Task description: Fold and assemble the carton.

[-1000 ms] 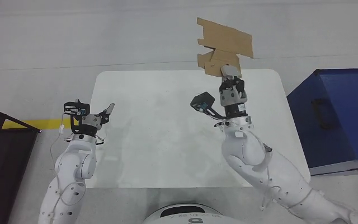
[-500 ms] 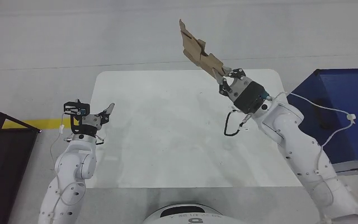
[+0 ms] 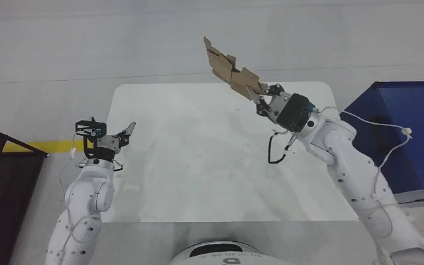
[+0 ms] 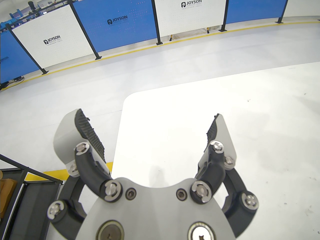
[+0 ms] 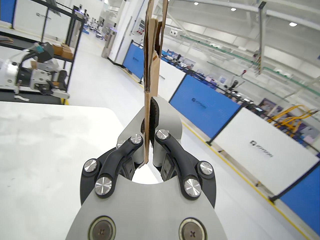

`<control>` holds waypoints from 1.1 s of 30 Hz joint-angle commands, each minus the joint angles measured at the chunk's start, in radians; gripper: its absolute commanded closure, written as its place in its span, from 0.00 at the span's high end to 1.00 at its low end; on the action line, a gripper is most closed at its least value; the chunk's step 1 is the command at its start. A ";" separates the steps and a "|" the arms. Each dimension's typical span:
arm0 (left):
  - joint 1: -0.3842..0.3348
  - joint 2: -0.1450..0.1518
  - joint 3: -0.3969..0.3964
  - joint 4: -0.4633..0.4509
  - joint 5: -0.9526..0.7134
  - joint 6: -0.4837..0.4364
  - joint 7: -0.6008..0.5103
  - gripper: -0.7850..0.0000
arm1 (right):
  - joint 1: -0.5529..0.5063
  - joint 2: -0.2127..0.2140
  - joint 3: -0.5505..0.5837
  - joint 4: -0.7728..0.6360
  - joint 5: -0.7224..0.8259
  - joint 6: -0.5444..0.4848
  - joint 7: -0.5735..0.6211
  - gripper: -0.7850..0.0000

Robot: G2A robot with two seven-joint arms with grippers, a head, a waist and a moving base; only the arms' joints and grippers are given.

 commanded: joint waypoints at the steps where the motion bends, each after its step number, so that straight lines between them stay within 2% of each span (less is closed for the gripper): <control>1: 0.000 0.000 0.000 0.000 0.000 0.000 0.000 1.00 | 0.008 -0.001 0.011 0.034 0.148 -0.148 -0.061 0.00; 6: 0.000 0.000 0.000 0.000 0.000 0.000 0.000 1.00 | 0.035 0.003 0.030 0.118 0.376 -0.462 -0.128 0.00; 9: 0.000 0.000 0.000 0.000 0.000 0.000 0.000 1.00 | 0.053 0.013 -0.048 0.080 0.535 -0.462 -0.124 0.00; 16: 0.000 0.000 0.000 0.000 0.000 0.000 0.000 1.00 | 0.158 0.066 -0.217 0.039 0.885 -0.462 0.012 0.00; 19: 0.000 0.000 0.000 0.000 0.000 0.000 0.000 1.00 | 0.195 0.082 -0.264 0.026 1.027 -0.462 0.063 0.00; 23: 0.000 0.000 0.000 0.000 0.000 0.000 0.000 1.00 | 0.224 0.097 -0.271 0.054 1.157 -0.462 0.149 0.00; 26: 0.000 0.000 0.000 0.000 0.000 0.000 0.000 1.00 | 0.222 0.109 -0.203 0.136 1.032 -0.462 0.175 0.00; 30: 0.000 0.000 0.000 0.000 0.000 0.000 0.000 1.00 | 0.186 0.109 -0.100 0.203 0.719 -0.446 0.076 0.00; 31: 0.000 0.000 0.000 0.000 0.000 0.000 0.000 1.00 | 0.174 0.107 -0.082 0.196 0.632 -0.407 0.052 0.00; 33: 0.000 0.000 0.000 0.000 0.000 0.000 0.000 1.00 | 0.142 0.104 -0.050 0.168 0.449 -0.267 0.010 0.00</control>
